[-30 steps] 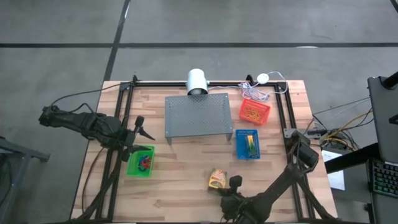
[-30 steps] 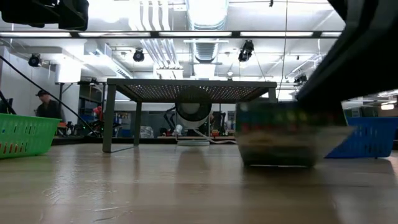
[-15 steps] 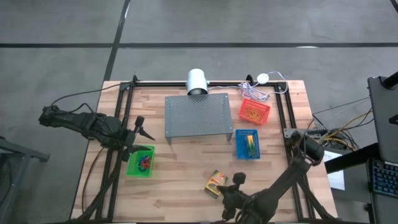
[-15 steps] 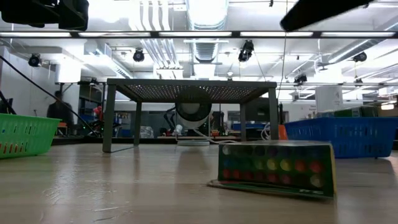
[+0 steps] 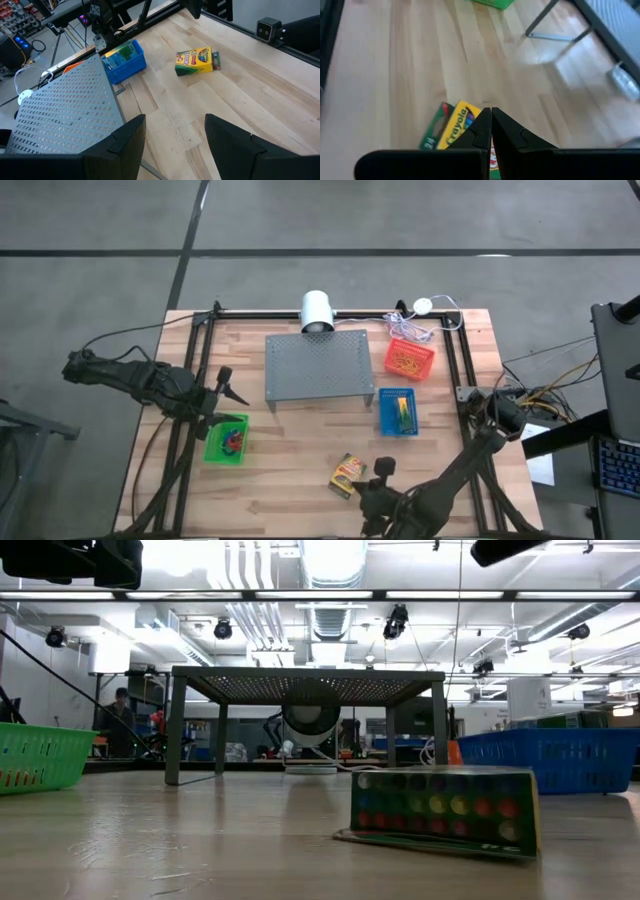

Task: Pick & Place Office Desk Supplies
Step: Put the yellow crayons into the blue bin

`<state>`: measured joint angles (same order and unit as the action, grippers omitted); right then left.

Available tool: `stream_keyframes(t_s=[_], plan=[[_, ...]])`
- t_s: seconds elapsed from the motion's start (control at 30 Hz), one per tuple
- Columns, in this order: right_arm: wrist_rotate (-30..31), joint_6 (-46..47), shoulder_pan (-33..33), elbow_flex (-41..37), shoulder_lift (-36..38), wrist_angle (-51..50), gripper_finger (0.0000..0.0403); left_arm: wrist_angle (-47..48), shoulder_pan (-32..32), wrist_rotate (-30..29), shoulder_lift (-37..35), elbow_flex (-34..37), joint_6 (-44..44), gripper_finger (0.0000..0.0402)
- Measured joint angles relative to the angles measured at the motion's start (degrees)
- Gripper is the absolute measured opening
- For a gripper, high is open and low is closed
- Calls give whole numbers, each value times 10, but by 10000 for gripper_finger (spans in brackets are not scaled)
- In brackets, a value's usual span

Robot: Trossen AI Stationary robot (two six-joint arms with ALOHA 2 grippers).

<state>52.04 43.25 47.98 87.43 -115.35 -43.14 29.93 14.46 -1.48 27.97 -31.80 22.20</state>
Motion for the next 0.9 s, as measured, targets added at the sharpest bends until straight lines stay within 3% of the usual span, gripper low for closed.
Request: stream_keyframes(t_s=[0.43,0.73,0.9], plan=[[-5,-241,-14,0,4,-26,8,0,0,0,0,0,0,209],[-193,-429,-71,1,58,-30,9,0,0,0,0,0,0,209],[-244,-466,-107,1,82,-26,38,1,0,0,0,0,0,209]])
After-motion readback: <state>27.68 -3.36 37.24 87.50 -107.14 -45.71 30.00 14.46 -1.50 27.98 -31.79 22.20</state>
